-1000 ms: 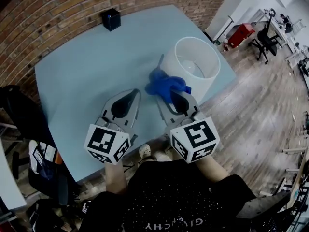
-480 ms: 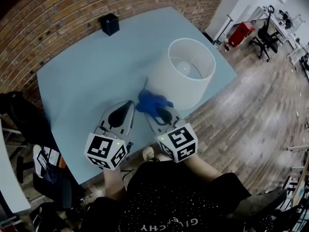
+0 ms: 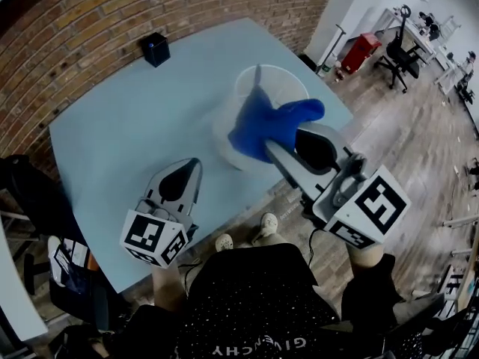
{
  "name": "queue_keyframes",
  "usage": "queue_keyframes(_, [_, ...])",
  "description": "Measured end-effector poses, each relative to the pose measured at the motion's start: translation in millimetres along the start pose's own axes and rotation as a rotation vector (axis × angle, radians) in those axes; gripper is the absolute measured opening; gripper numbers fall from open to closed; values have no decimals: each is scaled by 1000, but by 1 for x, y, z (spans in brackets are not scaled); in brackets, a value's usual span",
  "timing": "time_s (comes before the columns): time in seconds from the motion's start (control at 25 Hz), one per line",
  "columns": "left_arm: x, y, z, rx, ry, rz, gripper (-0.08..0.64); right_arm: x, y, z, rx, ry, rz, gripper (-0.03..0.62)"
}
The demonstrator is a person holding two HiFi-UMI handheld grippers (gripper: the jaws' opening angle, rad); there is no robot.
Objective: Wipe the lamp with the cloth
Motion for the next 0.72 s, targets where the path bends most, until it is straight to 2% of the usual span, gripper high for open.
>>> queue_keyframes(0.12, [4,-6,-8,-14,-2,-17,9,38,-18,10,-30,-64,157,74])
queue_keyframes(0.2, [6,-8,-10,-15,-5,-16,9,40,-25,11,-23,-59,211,74])
queue_keyframes(0.32, [5,-12,-10,-21,-1,-12,9,13,-32,10,-35,11,206,74])
queue_keyframes(0.52, [-2,-14,-10,-28,8,-4,9,-27,-22,22,6,8,212,74])
queue_keyframes(0.72, [-7,-15,-14,-31,33,-2,9,-58,-17,32,29,35,163,74])
Point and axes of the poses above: the fingertips, and each gripper's own axes: z backward along the fingers, y to its left, x out of its top, the point moved 5 cm from there along z, backward along the fingers, and after that the axes turned 4 degrees about -y, right-handed, at the moved point
